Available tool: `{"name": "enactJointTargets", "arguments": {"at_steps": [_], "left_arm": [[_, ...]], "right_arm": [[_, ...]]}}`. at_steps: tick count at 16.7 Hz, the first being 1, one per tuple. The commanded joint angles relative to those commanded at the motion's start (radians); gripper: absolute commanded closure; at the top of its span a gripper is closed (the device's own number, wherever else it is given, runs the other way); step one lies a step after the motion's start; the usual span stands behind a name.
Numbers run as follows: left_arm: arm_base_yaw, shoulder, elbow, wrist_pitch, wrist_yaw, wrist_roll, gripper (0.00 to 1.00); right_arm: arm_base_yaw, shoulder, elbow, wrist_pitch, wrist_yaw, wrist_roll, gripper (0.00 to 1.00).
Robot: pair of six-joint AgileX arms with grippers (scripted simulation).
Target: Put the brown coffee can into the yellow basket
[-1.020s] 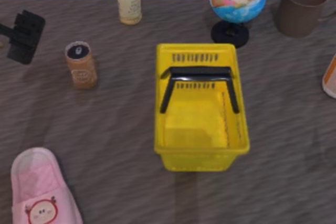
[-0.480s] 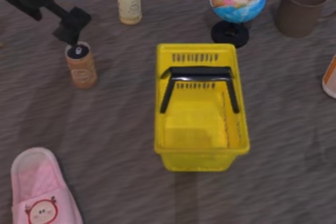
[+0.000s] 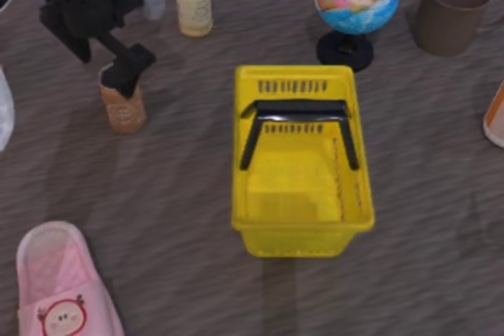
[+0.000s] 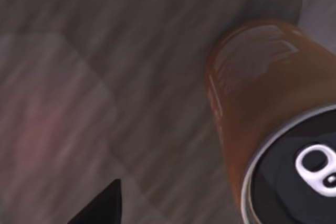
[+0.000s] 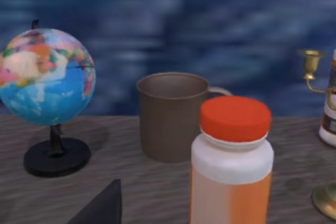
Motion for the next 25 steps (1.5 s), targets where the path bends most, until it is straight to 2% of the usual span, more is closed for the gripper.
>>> {"name": "enactJointTargets", "arguments": {"at_steps": [6,12,17,25], "left_arm": [[0.005,0.003,-0.002,0.004,0.000,0.001,0.00],[0.001,-0.002,-0.181,0.178,0.000,0.002,0.00],[0.001,-0.001,-0.203,0.200,0.000,0.002,0.00],[0.001,-0.001,-0.203,0.200,0.000,0.002,0.60]], "right_arm": [[0.000,0.000,0.000,0.000,0.000,0.000,0.00],[0.000,0.000,0.000,0.000,0.000,0.000,0.00],[0.000,0.000,0.000,0.000,0.000,0.000,0.00],[0.000,0.000,0.000,0.000,0.000,0.000,0.00]]}}
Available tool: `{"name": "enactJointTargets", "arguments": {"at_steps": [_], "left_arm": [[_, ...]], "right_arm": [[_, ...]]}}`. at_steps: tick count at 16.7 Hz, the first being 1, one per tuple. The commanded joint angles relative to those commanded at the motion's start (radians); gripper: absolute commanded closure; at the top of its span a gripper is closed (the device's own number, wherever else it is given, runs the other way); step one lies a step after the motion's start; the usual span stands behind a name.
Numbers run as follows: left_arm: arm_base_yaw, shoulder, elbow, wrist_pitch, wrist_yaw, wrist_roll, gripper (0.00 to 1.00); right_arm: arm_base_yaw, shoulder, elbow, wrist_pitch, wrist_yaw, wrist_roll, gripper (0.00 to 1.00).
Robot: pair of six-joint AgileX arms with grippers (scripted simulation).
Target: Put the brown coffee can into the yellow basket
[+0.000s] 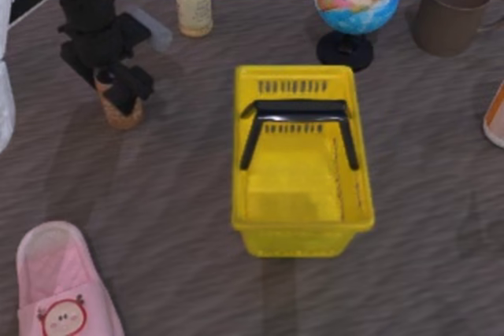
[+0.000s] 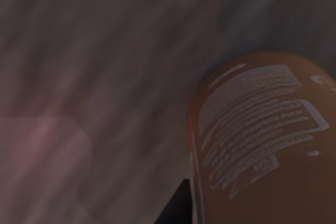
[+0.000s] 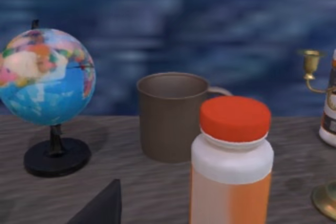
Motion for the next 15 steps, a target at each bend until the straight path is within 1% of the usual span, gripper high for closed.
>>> {"name": "enactJointTargets", "arguments": {"at_steps": [5,6,15], "left_arm": [[0.000,0.000,0.000,0.000,0.000,0.000,0.98],[0.000,0.000,0.000,0.000,0.000,0.000,1.00],[0.002,0.000,0.000,0.000,0.000,0.002,1.00]], "right_arm": [[0.000,0.000,0.000,0.000,0.000,0.000,0.00],[0.000,0.000,0.000,0.000,0.000,0.000,0.00],[0.000,0.000,0.000,0.000,0.000,0.000,0.00]]}}
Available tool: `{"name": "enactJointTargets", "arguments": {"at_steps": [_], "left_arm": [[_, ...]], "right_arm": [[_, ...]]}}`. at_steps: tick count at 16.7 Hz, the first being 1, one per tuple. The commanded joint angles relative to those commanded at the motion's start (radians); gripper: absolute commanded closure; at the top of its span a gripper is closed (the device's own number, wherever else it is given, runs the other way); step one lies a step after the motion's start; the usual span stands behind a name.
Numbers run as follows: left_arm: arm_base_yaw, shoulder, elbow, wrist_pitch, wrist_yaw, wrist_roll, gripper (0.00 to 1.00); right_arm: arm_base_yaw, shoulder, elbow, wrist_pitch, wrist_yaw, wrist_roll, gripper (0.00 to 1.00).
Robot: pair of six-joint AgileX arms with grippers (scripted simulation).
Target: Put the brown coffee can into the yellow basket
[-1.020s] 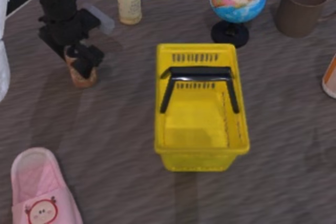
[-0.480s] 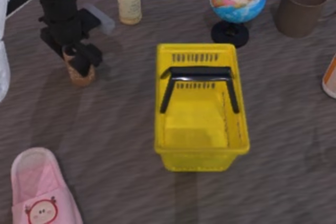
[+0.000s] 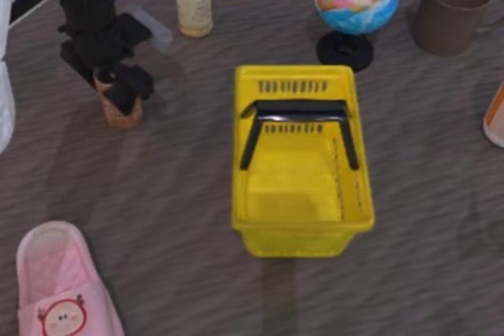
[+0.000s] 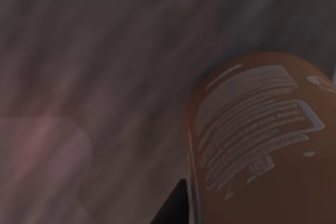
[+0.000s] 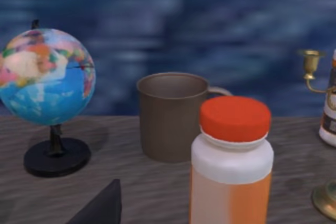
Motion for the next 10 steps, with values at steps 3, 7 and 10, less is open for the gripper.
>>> {"name": "enactJointTargets", "arguments": {"at_steps": [3,7,10], "left_arm": [[-0.008,-0.001,-0.038,0.062,0.045,-0.019,1.00],[-0.028,-0.023,-0.162,0.292,0.199,-0.093,1.00],[-0.045,-0.063,-0.282,0.554,0.364,-0.175,1.00]], "right_arm": [[0.000,0.000,0.000,0.000,0.000,0.000,0.00],[0.000,0.000,0.000,0.000,0.000,0.000,0.00],[0.000,0.000,0.000,0.000,0.000,0.000,0.00]]}}
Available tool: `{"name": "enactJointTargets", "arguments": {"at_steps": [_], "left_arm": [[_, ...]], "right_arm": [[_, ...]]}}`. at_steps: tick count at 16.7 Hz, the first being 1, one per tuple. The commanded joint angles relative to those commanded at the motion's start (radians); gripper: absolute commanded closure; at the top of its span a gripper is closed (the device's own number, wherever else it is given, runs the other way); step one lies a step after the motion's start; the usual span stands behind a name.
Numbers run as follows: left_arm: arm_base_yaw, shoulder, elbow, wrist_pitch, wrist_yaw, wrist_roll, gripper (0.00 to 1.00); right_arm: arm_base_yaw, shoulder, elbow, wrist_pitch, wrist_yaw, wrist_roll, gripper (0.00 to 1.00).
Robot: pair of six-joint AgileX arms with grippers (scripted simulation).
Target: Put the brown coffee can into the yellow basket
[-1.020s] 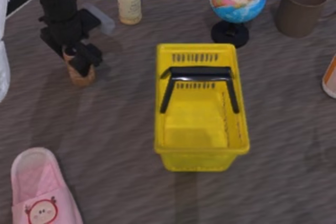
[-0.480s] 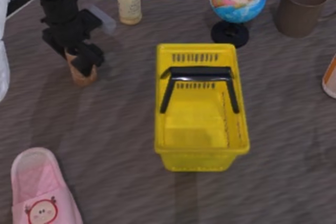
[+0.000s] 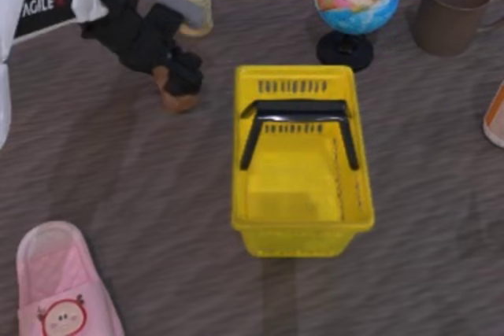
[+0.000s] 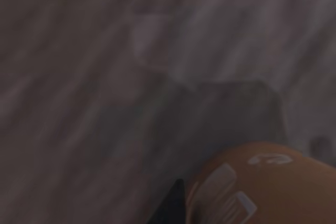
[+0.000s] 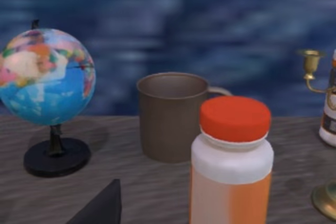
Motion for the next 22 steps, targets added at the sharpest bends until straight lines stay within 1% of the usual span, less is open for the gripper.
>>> {"name": "enactJointTargets", "arguments": {"at_steps": [9,11,13,15,17,18,22], "left_arm": [[-0.054,-0.206,-0.367,0.932,0.579,-0.276,1.00],[-0.063,-0.251,-0.435,1.104,0.690,-0.326,1.00],[-0.071,-0.289,-0.492,1.244,0.783,-0.365,1.00],[-0.077,-0.320,-0.536,1.344,0.853,-0.394,1.00],[-0.080,-0.339,-0.563,1.402,0.895,-0.411,1.00],[-0.081,-0.344,-0.569,1.415,0.905,-0.414,1.00],[-0.081,-0.345,-0.571,1.418,0.907,-0.415,1.00]], "right_arm": [[0.000,0.000,0.000,0.000,0.000,0.000,0.00],[0.000,0.000,0.000,0.000,0.000,0.000,0.00],[0.000,0.000,0.000,0.000,0.000,0.000,0.00],[0.000,0.000,0.000,0.000,0.000,0.000,0.00],[0.000,0.000,0.000,0.000,0.000,0.000,0.00],[0.000,0.000,0.000,0.000,0.000,0.000,0.00],[0.000,0.000,0.000,0.000,0.000,0.000,0.00]]}}
